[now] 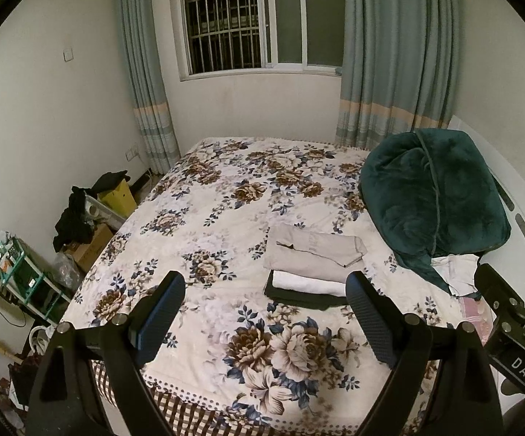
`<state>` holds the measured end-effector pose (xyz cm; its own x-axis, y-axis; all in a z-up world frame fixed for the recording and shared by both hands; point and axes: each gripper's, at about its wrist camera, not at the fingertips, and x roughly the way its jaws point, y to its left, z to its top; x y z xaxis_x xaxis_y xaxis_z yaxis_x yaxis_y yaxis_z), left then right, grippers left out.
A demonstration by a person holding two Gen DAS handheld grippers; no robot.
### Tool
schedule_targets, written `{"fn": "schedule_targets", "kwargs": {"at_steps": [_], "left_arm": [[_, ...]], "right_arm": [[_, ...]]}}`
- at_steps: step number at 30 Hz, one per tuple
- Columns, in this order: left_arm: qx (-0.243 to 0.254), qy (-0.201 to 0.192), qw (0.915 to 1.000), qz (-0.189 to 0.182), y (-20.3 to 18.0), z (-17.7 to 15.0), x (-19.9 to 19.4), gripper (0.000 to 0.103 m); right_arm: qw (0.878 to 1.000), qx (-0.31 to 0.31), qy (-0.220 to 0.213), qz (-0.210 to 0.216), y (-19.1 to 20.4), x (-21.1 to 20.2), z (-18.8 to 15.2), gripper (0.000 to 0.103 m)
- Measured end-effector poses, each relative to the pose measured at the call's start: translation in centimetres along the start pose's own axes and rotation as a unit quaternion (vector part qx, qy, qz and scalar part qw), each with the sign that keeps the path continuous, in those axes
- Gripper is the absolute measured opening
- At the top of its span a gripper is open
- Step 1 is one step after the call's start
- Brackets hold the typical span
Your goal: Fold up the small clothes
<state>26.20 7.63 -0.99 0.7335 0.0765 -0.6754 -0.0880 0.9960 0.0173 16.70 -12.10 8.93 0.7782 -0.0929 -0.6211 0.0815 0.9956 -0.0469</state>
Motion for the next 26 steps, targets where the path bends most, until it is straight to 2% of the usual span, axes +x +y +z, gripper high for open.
{"fn": "schedule_targets", "kwargs": {"at_steps": [26], "left_arm": [[-0.003, -0.003, 1.0000, 0.005, 0.06, -0.34, -0.39, 0.090]], "right_arm": [[1.000, 0.001, -0.001, -0.002, -0.10, 0.00, -0.38, 0.103]]}}
